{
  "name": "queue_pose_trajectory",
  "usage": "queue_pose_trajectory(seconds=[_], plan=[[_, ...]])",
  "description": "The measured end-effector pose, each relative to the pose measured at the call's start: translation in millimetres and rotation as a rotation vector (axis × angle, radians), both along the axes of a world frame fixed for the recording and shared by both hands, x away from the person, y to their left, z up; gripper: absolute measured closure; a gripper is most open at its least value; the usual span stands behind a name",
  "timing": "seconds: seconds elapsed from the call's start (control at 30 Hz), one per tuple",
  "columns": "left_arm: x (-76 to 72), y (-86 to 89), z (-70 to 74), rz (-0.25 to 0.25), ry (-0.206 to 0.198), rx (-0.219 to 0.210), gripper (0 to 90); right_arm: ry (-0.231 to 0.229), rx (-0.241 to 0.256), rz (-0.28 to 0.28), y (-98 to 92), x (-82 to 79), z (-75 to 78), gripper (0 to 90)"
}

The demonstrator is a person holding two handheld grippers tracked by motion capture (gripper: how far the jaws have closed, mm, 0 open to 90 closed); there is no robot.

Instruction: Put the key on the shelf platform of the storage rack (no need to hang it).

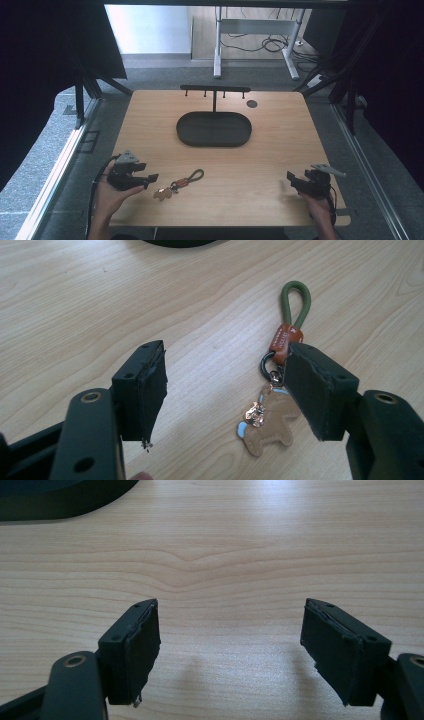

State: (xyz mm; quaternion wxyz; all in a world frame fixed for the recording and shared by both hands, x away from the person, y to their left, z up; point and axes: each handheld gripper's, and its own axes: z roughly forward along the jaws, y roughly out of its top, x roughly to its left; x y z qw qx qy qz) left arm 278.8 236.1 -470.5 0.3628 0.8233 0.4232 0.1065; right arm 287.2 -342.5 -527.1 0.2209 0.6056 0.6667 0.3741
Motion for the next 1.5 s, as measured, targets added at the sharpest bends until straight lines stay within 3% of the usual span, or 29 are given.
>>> queue_pose_trajectory(seconds=[0.1,0.17,0.27,0.47,0.77,0.9,0.93,1.13,1.3,1.37,1.5], plan=[[1.9,3.1,-0.3,0.01,-0.002,-0.012,34.9,-0.01,-0.009,0.002,-0.1,-1.3,0.8,24.2],[8.2,5.1,-4.5,0.048,0.005,-0.002,35.1,-0.008,-0.006,0.005,-2.0,-0.5,-2.4,24.2],[12.6,3.9,-7.6,0.057,0.018,0.014,34.9,-0.007,0.004,0.013,-3.0,0.3,-5.4,24.4],[8.1,-0.1,-0.6,0.057,0.001,0.019,34.3,0.004,-0.014,0.045,-0.1,-0.5,-10.8,24.3],[6.8,-8.5,3.2,-0.025,0.007,0.023,33.9,-0.02,0.016,0.009,-9.8,-6.2,-6.6,25.3],[14.9,-12.3,9.3,-0.069,0.028,0.039,35.0,-0.023,0.009,0.016,-8.8,-3.2,-6.8,25.3],[17.7,-16.3,11.9,-0.103,0.043,0.03,35.2,-0.024,0.004,0.023,-7.4,-3.1,-6.3,25.4],[20.4,-19.9,12.6,-0.154,0.089,0.037,35.7,-0.027,-0.026,0.046,-0.3,-7.1,-6.8,25.4],[22.4,-23.1,13.3,-0.17,0.098,0.06,35.9,-0.034,-0.032,0.05,-0.1,-7.7,-6.1,26.0],[25.5,-31.6,11.9,-0.202,0.113,0.099,36.2,-0.03,-0.035,0.052,0.7,-6.4,-6.4,26.1],[26.7,-39.6,12.2,-0.229,0.115,0.127,37.1,-0.024,-0.042,0.06,2.2,-4.9,-7.6,26.1]])
